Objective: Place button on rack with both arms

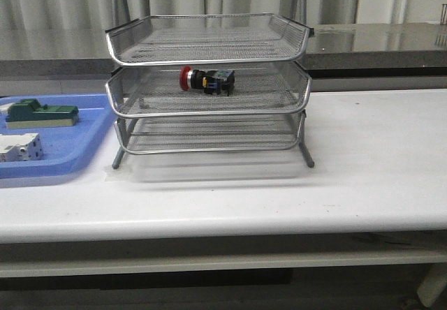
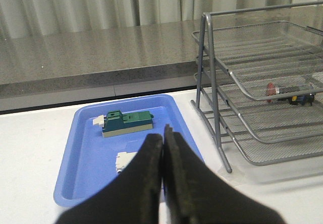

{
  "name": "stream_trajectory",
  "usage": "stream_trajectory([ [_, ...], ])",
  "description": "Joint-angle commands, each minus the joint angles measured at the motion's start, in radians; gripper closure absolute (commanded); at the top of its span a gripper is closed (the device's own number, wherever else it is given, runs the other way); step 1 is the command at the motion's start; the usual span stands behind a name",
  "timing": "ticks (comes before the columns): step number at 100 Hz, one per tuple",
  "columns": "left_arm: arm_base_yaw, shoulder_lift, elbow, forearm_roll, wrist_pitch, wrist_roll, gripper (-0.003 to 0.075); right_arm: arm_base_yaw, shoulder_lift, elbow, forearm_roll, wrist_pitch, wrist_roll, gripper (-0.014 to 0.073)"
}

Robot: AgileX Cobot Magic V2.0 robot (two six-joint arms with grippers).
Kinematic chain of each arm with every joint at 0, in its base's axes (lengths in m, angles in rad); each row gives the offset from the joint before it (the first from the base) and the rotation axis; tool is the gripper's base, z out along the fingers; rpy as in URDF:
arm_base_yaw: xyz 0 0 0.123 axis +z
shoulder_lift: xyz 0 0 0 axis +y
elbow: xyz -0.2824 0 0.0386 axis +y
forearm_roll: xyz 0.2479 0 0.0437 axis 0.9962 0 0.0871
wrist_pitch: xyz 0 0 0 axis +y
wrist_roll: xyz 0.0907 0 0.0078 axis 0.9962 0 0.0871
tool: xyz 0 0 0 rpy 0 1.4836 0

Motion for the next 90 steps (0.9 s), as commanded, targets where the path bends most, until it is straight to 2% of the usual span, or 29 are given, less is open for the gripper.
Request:
stream_trajectory([
  [1,0.002,0.007,-0.026,-0.014,-0.071,-0.008,0.0716,-0.005,-0.018,-0.016,-0.014,-0.087,-0.001,0.0651],
  [90,0.002,0.007,-0.026,0.026,-0.123,-0.01,0.0716,-0.005,-0.018,-0.016,-0.014,-0.087,-0.001,0.0651],
])
